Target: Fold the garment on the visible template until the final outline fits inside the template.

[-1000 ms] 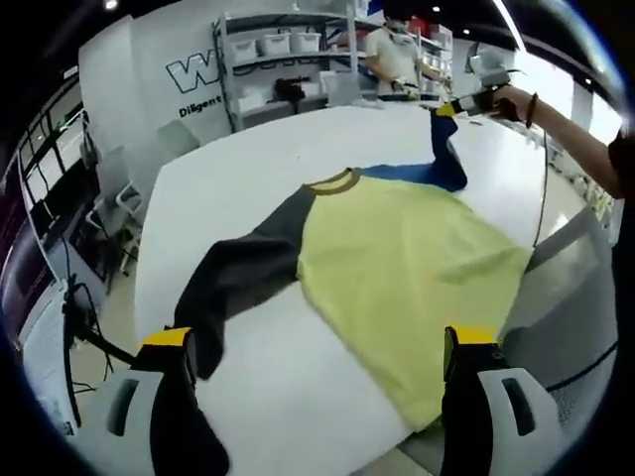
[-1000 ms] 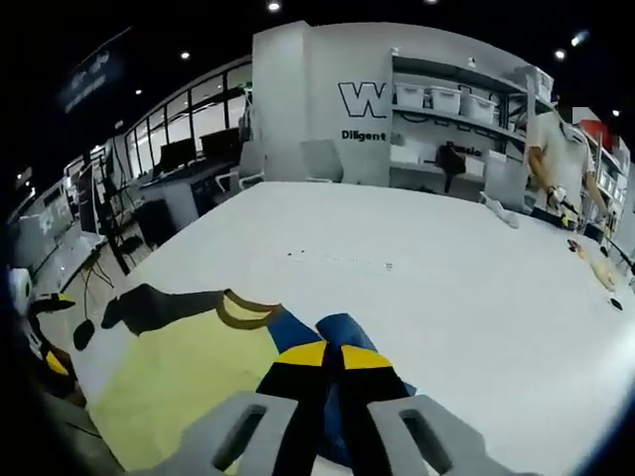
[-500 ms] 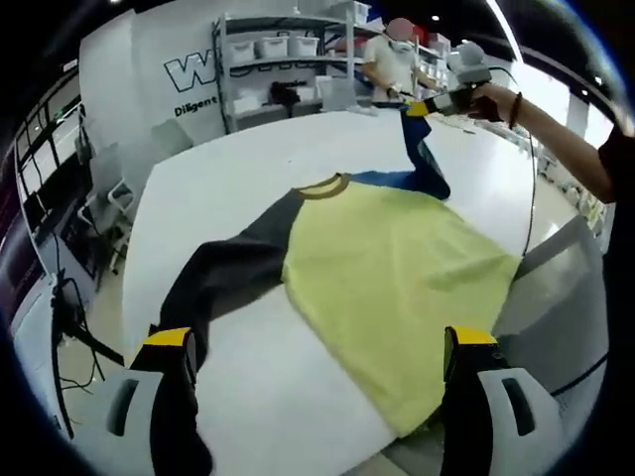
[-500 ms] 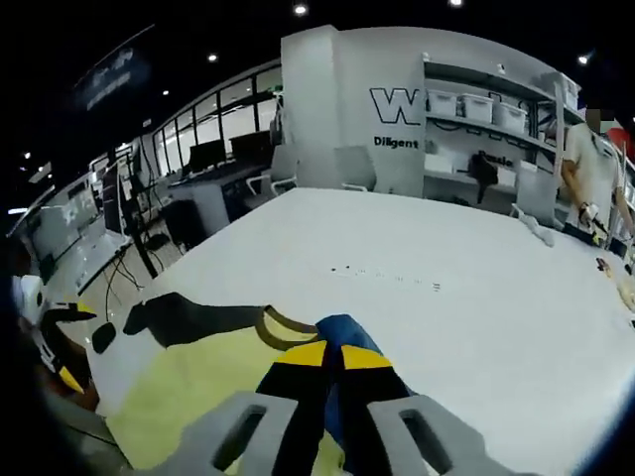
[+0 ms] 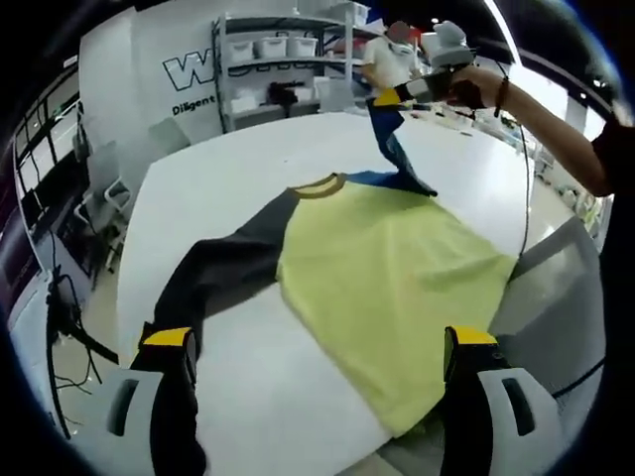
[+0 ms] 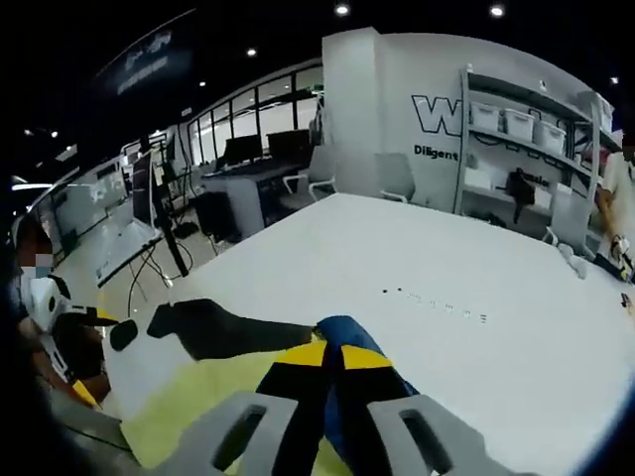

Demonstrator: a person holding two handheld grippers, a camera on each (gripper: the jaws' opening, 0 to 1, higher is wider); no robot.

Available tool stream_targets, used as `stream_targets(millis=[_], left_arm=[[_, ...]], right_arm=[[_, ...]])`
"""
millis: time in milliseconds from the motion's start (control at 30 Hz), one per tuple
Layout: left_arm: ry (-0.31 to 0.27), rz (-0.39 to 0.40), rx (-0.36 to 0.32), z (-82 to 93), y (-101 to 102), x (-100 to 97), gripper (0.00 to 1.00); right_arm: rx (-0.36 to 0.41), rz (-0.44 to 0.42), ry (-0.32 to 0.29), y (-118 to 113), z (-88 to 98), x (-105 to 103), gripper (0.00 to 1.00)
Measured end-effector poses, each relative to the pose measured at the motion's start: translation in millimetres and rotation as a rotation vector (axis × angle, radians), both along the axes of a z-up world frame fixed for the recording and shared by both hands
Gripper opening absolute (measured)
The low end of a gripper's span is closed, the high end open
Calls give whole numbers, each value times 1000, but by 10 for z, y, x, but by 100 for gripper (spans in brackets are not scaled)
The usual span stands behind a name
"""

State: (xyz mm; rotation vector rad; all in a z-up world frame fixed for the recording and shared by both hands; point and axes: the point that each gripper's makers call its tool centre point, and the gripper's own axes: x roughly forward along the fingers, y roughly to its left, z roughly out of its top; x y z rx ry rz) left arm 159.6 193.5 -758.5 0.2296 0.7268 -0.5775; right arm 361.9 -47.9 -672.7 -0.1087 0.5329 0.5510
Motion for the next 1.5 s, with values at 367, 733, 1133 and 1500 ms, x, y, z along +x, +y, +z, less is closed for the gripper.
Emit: stream_targets(millis=[367, 733, 1133, 1500], left_arm=[[0, -14, -19, -7, -53, -23, 99], [6, -12, -27, -15, -40, -35, 99], [12, 22, -36, -42, 58, -91, 99], [16, 68, -54, -79, 159, -161, 99]], right_arm=[[0, 83, 17, 523, -39, 33, 0], [-25, 158, 82, 927, -323, -12, 0], [-117, 269, 173, 1258, -859, -196, 0], [-128, 366, 156, 1526, -951, -357, 0]])
